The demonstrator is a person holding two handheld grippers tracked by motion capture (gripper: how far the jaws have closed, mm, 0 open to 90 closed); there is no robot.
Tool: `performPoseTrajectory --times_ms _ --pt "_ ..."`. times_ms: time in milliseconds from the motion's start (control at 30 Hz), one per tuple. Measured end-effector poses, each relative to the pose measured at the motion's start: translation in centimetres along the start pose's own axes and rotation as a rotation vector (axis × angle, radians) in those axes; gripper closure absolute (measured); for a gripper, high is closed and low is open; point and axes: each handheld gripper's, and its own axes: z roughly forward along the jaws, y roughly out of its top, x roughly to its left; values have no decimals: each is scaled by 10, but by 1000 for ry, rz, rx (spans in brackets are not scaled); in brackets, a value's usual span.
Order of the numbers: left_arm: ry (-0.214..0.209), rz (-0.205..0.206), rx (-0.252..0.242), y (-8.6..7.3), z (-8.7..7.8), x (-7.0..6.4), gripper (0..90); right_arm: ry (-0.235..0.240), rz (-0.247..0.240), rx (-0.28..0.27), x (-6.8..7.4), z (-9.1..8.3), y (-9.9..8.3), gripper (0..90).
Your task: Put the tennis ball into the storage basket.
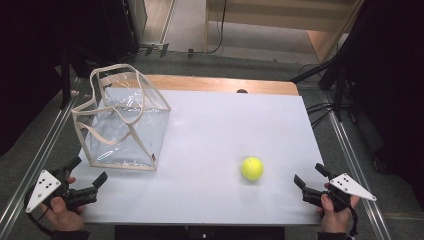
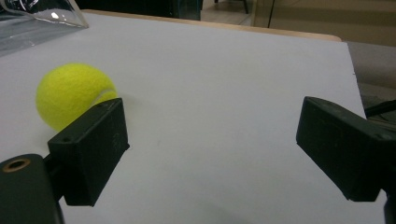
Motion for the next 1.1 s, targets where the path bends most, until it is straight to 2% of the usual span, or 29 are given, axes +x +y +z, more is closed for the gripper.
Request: performPoseTrajectory --times_ms 133,233,333,600,733,767,1100 --pt "-6 -4 -1 0 -1 0 0 7 -9 6 1 2 1 79" --pt "-10 -6 0 0 -1 0 0 25 15 -9 3 0 5 79" --pt "-17 -9 -2 -1 -1 0 0 22 1 -16 7 -2 12 79" --pt "-22 3 4 -1 0 -1 0 34 3 17 7 -1 26 79" --pt "-26 6 4 -1 1 -2 0 48 -15 43 9 3 33 79" --pt "-28 6 5 -1 1 -2 0 63 -35 62 12 6 38 79" --pt "-38 5 6 -1 0 -1 0 110 -119 155 34 31 61 79"
